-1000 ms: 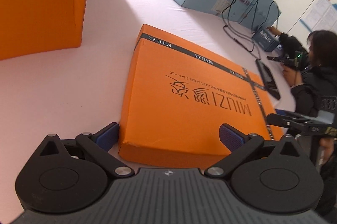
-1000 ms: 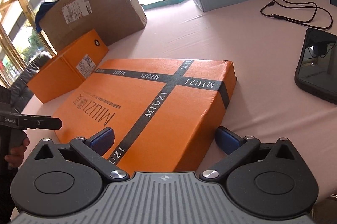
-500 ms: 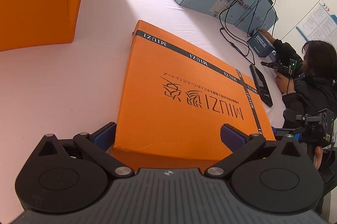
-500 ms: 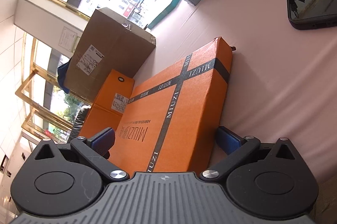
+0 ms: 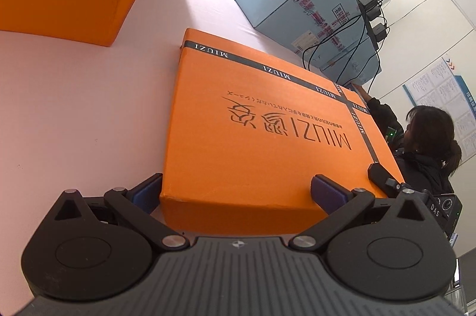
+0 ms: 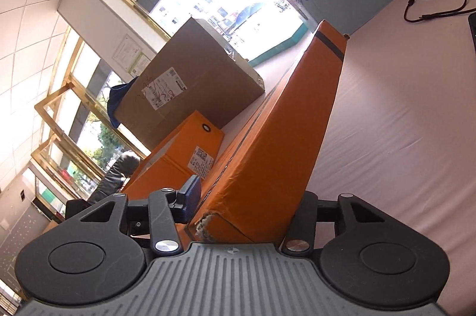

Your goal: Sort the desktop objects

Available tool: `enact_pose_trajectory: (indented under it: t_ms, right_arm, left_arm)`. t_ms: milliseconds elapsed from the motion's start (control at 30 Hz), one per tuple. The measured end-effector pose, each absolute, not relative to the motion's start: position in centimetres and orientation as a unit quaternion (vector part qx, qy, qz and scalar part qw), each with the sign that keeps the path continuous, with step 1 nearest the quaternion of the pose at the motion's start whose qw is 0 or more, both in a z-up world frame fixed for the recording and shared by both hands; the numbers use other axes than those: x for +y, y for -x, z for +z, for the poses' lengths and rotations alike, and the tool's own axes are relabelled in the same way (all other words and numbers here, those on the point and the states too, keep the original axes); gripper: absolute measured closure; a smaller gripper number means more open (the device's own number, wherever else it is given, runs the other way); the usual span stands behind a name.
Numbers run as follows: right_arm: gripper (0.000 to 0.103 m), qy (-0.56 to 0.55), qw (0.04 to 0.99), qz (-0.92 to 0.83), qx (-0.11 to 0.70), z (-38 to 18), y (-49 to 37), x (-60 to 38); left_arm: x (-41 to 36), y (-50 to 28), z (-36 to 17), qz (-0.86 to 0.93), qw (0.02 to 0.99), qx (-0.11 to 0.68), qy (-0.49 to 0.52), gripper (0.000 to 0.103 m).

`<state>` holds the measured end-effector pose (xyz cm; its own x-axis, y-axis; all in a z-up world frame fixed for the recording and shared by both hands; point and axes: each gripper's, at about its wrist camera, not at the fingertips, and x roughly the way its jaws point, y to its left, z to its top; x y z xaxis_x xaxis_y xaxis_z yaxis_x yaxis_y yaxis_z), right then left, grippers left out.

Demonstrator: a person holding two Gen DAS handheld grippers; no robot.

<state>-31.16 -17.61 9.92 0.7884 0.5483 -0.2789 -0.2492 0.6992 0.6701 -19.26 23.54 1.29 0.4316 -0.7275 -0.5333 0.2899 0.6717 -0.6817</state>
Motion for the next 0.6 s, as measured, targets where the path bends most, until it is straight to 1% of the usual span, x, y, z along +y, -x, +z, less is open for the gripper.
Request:
enact_pose_trajectory:
  t_ms: [133, 233, 367, 500, 600]
  right_arm:
    - [0.063, -0.303, 0.894, 0.265, 0.196, 11.8, 30.6, -16.6]
    - [0.064, -0.3, 0.892, 0.299, 0.16, 13.7, 30.0, -15.5]
    - [0.066, -0.301, 0.88, 0.351, 0.108, 16.5, 29.0, -13.0]
    - [0.067, -0.293, 0.859, 0.409, 0.095, 17.9, 26.5, -9.0]
    - [0.068, -0.293, 0.844, 0.439, 0.096, 18.3, 23.8, -6.2]
  left_arm:
    - [24.7, 19.8, 2.4, -0.314, 0.812, 0.404, 0.28, 0.0]
    - [26.3, 20.8, 5.1, -0.316, 0.837, 0.352, 0.274, 0.0]
    - [29.2, 22.9, 9.8, -0.299, 0.881, 0.259, 0.26, 0.0]
    - [32.8, 23.9, 12.8, -0.25, 0.913, 0.195, 0.257, 0.0]
    - [35.5, 23.6, 13.7, -0.219, 0.924, 0.175, 0.26, 0.0]
